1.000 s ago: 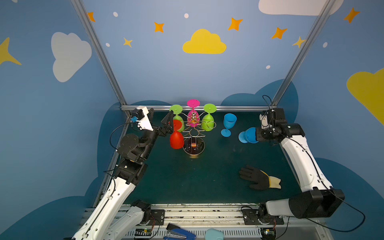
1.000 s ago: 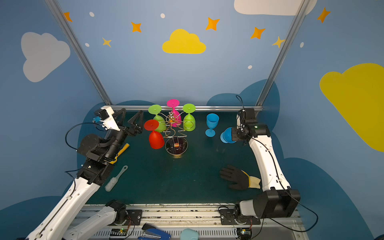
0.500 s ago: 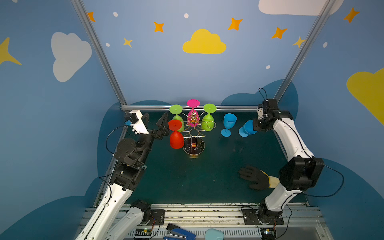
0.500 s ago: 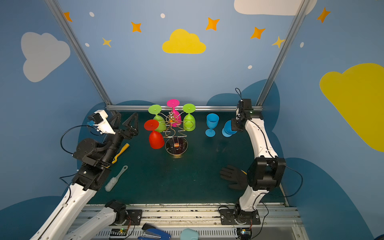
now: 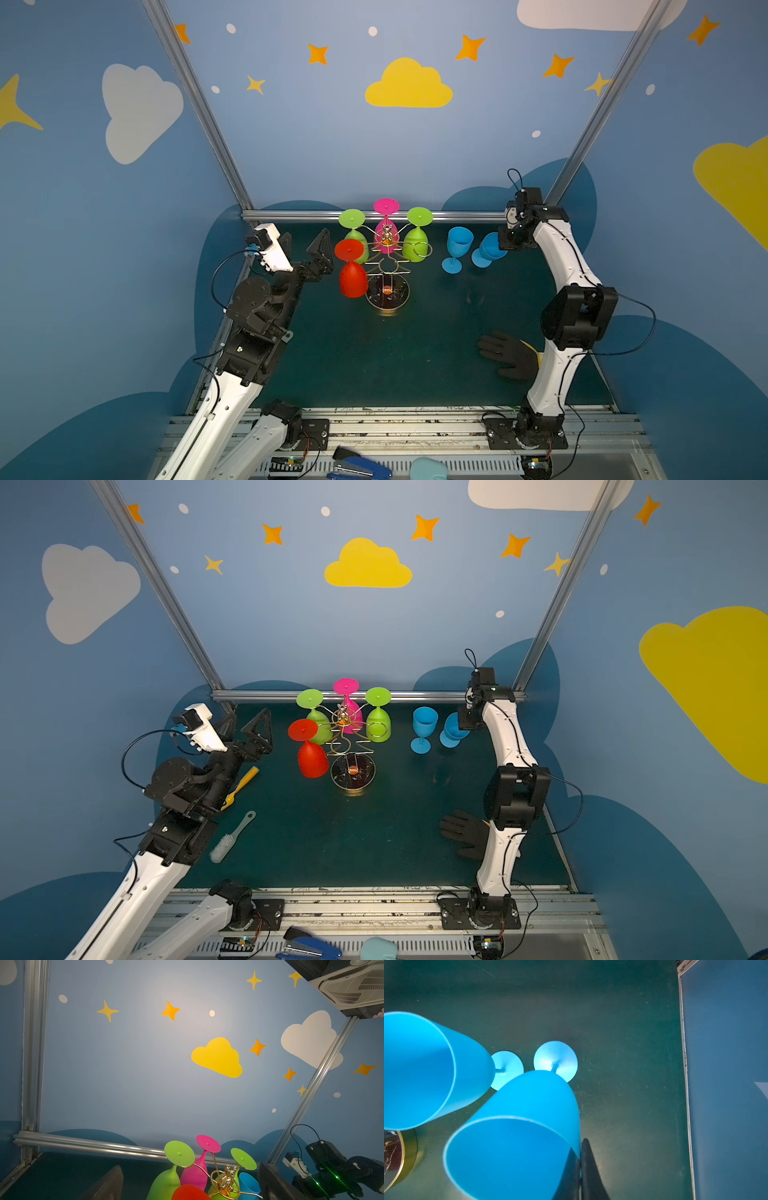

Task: Take the wine glass off the wine glass rack
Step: 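Open the right gripper and lift it off the upright glass, then reach the left gripper to the red glass while the right arm draws back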

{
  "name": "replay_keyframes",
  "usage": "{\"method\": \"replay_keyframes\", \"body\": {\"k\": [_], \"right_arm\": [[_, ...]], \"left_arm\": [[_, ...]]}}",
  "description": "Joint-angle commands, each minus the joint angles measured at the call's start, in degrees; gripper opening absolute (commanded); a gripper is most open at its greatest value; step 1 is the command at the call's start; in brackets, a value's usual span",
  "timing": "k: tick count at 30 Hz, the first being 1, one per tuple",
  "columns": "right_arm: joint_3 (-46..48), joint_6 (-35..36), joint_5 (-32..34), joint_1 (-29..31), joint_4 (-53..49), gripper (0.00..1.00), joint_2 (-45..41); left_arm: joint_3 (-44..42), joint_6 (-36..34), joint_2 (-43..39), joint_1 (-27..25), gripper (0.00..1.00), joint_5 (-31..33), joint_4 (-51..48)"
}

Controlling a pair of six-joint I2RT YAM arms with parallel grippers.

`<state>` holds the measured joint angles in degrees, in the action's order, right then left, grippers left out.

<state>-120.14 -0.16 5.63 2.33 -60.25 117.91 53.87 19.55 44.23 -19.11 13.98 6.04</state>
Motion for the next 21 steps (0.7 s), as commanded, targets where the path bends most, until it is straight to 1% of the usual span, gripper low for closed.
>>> {"method": "replay_keyframes", "body": {"k": [1,5,17,19,21], "right_arm": [[-6.3,0.4,-1.2,0.0,-8.3,0.0,3.4],[-10.4,0.8,-1.8,0.3,-11.0,0.0,6.3],[-10.5,0.7,-2.2,0.7,-9.5,0.0,8.0],[-10.6,0.5,-2.2,0.7,-9.4,0.07,8.1],[-11.0,0.5,-2.4,0.7,-9.5,0.17,8.2]], "left_arm": [[0.1,0.3,-0.5,0.5,0.99,0.6,-0.8],[0.3,0.7,-0.4,0.7,0.99,0.6,-1.2],[0.3,1.3,-0.5,1.1,1.0,0.4,-1.6],[0.3,1.3,-0.5,1.2,1.0,0.3,-1.7],[0.3,1.4,-0.5,1.3,1.0,0.3,-1.8]]}}
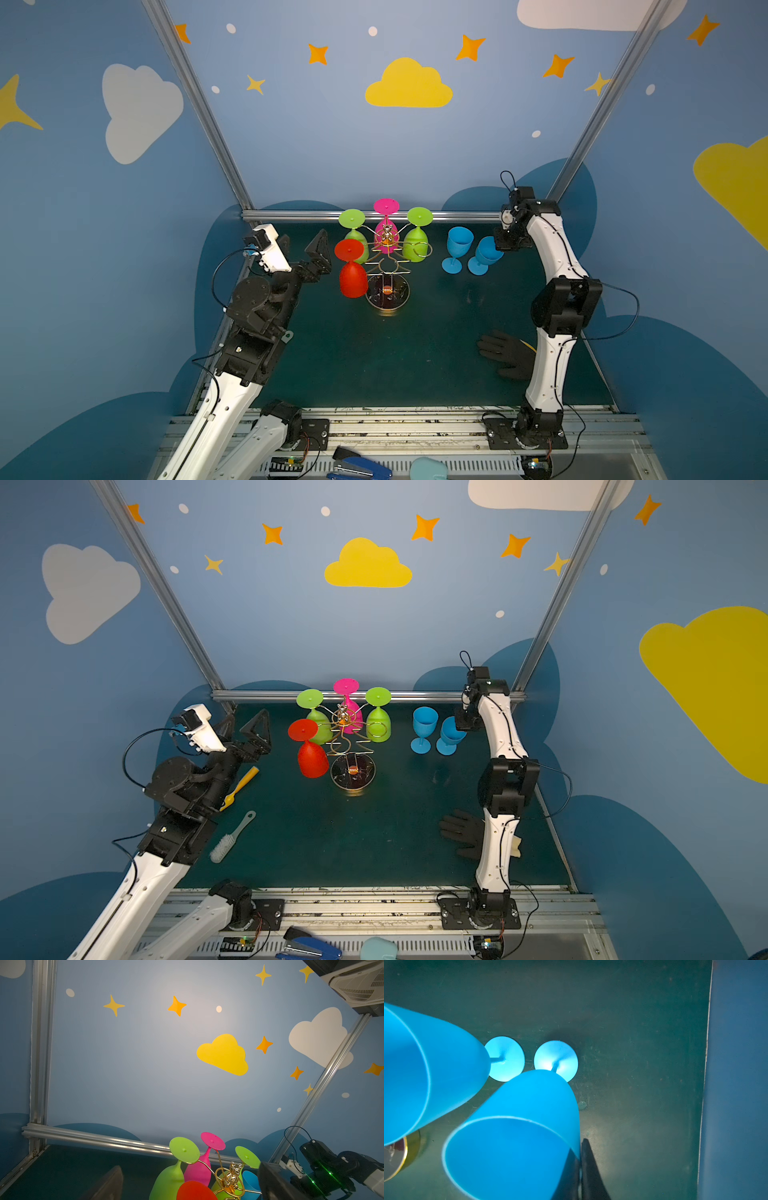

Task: Take the wine glass off the wine glass rack
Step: 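Reach the left gripper to the red glass while the right arm draws back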

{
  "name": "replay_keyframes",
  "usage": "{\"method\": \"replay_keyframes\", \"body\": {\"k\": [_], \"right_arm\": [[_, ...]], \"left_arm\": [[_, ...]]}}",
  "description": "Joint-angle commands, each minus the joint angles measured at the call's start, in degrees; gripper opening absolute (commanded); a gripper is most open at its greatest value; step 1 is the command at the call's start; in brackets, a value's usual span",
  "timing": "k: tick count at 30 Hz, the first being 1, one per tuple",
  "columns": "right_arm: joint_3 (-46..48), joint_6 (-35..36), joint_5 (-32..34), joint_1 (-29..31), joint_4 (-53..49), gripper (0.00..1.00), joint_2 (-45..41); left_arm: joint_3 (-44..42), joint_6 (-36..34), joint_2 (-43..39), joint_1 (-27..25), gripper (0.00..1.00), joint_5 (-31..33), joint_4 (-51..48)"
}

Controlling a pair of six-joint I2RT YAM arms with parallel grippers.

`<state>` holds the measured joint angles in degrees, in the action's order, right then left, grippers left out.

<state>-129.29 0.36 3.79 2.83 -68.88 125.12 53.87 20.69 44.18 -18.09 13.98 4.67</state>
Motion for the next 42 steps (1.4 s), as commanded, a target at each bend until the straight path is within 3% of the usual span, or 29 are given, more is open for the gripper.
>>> {"method": "replay_keyframes", "body": {"k": [1,10,16,19,25,30,33,42], "right_arm": [[-2.0,-0.1,-0.8,0.2,-0.9,0.21,1.0],[-3.2,-1.3,-3.2,0.2,0.5,0.43,-1.6],[-2.8,-2.9,-3.0,0.0,1.0,0.53,-5.7],[-0.3,-4.0,-4.0,-0.1,3.1,0.57,-9.9],[15.0,-6.7,-10.9,-0.5,16.3,0.64,-24.6],[42.2,-12.3,-23.7,-0.8,45.4,0.74,-42.6],[50.6,-15.8,-26.6,-0.8,52.6,0.77,-49.2],[61.2,-19.4,-34.5,0.9,56.6,0.77,-57.9]], "left_arm": [[0.3,0.2,-0.5,0.3,0.99,0.4,-0.5],[1.5,1.5,-0.3,1.0,1.0,2.1,-4.6],[3.2,6.3,0.7,4.0,0.99,0.4,-10.4],[4.5,10.7,1.9,7.5,0.99,-5.5,-13.8],[3.7,21.2,5.0,17.7,0.95,-24.4,-14.6],[1.0,26.1,7.6,22.8,0.9,-39.9,-11.0],[0.8,25.0,8.6,23.2,0.86,-44.1,-12.2],[0.6,22.3,10.3,23.2,0.75,-50.2,-13.2]]}}
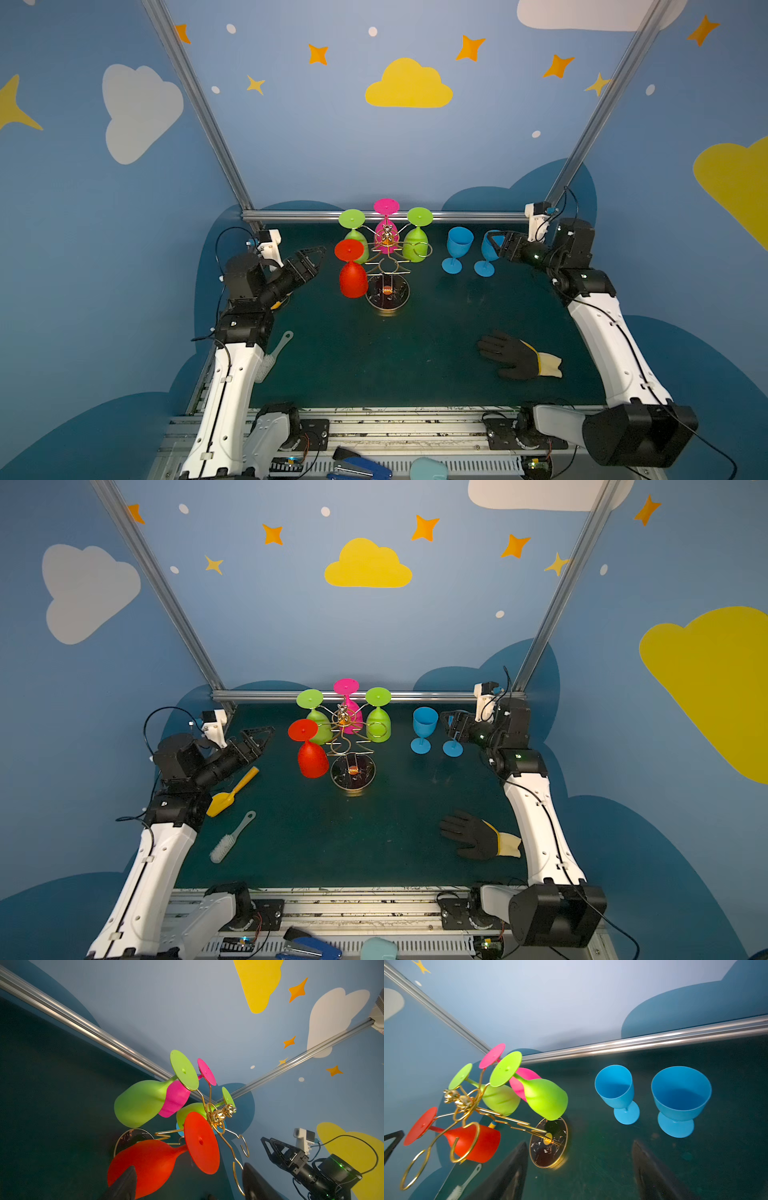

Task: Take the wine glass off the wine glass rack
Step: 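Reach the left gripper to the red glass while the right arm draws back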

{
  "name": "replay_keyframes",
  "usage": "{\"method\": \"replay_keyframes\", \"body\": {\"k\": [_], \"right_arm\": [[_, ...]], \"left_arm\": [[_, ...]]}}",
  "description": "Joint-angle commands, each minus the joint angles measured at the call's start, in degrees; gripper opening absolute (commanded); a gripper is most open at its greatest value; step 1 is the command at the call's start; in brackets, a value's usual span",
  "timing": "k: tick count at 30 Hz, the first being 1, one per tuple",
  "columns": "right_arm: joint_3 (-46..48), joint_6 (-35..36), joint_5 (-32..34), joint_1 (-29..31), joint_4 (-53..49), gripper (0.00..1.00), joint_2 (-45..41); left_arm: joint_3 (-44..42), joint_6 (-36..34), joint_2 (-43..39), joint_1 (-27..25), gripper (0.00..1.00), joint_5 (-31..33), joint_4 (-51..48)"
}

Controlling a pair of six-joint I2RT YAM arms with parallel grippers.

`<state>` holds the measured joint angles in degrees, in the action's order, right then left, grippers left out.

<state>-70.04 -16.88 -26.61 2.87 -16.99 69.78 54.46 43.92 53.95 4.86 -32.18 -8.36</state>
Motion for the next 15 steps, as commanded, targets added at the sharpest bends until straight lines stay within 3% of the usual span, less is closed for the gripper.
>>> {"method": "replay_keyframes", "body": {"k": [1,15], "right_arm": [[2.8,-2.4,-4.4,1.2,4.9,0.77,-3.3],[5.8,-1.8,-4.6,5.2,3.3,0.77,-6.2]], "left_arm": [[-0.1,-1.1,0.9,0.2,0.73,-4.3,0.0],[-0.5,-0.1,5.9,-1.2,0.64,-9.1,5.3]]}}
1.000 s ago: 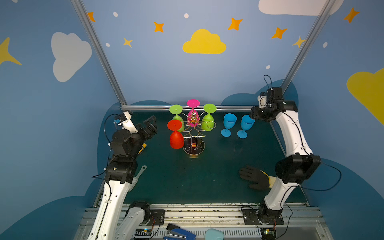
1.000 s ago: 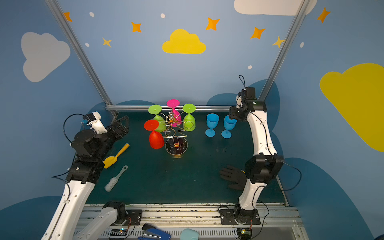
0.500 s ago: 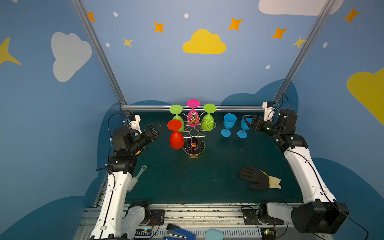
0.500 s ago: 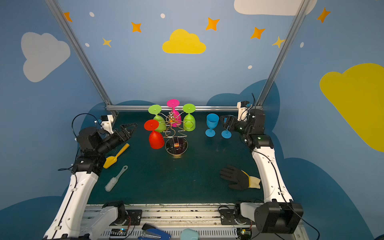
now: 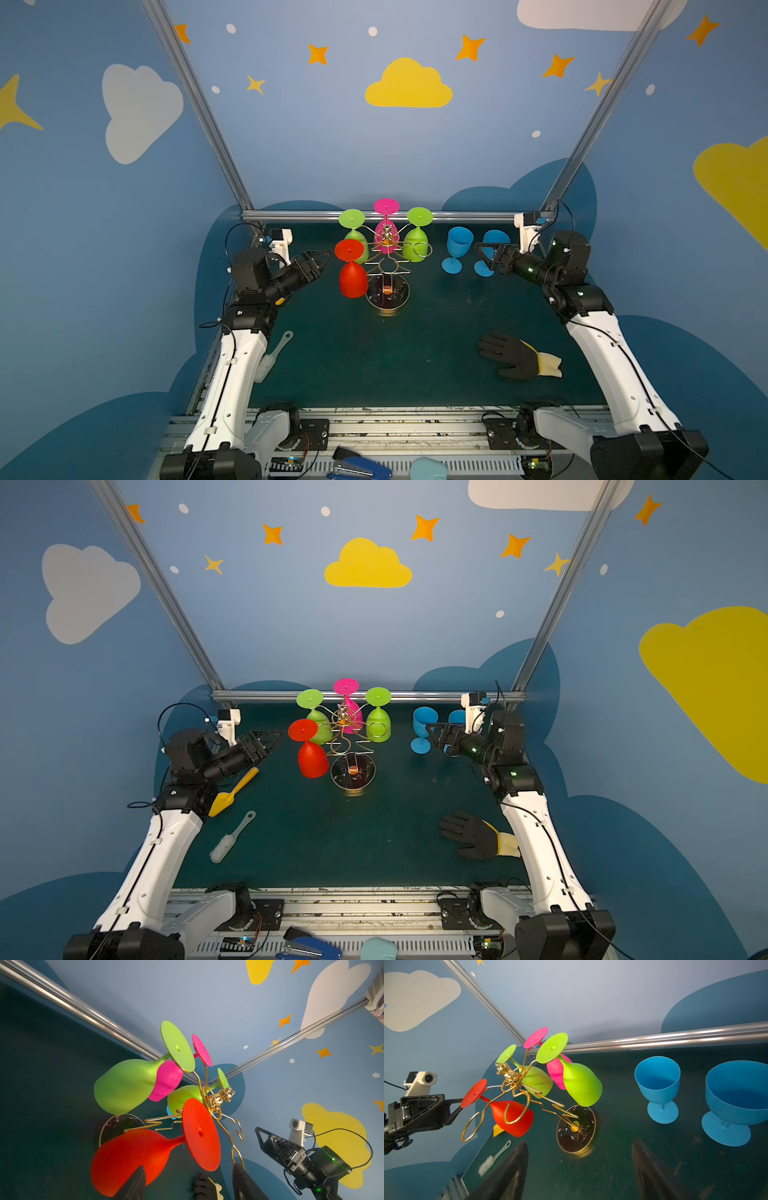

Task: Take the wine glass off the wine glass rack
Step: 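Reach the left gripper to the red glass while the right arm draws back, then close the left gripper on the red glass's base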

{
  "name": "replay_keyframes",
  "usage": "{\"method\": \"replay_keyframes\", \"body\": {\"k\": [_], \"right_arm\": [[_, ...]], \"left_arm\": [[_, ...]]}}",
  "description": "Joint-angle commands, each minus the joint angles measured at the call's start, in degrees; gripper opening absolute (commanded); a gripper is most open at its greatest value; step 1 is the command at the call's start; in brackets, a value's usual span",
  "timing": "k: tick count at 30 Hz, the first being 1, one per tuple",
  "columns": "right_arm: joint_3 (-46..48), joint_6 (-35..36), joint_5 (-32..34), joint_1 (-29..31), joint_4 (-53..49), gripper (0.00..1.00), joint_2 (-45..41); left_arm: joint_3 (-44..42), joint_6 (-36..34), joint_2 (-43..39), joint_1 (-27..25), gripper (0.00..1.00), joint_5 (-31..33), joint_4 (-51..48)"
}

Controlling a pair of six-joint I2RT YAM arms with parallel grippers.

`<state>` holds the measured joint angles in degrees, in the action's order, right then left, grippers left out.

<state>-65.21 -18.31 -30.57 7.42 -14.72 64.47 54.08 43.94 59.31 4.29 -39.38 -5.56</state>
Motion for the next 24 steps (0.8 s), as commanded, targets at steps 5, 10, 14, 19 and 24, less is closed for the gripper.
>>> {"method": "replay_keyframes", "body": {"k": [5,10,14,19,24], "right_arm": [[0.9,0.2,-0.5,1.3,0.2,0.77,-1.2],[1.1,0.7,0.1,1.7,-0.1,0.77,-1.4],[1.0,1.1,0.1,1.9,-0.2,0.77,-1.3],[1.0,1.4,0.3,1.9,-0.6,0.77,-1.1],[1.0,1.7,0.4,1.9,-0.7,0.77,-1.3]], "left_arm": [[1.0,-0.8,2.1,-2.3,0.62,-2.0,2.8],[2.6,-2.3,3.6,-4.0,0.58,-1.1,2.0],[3.3,-2.6,4.6,-4.6,0.55,-1.0,2.0],[4.0,-3.1,5.3,-5.0,0.48,-0.5,1.5],[4.5,-3.6,5.7,-5.1,0.4,-0.4,1.2]]}}
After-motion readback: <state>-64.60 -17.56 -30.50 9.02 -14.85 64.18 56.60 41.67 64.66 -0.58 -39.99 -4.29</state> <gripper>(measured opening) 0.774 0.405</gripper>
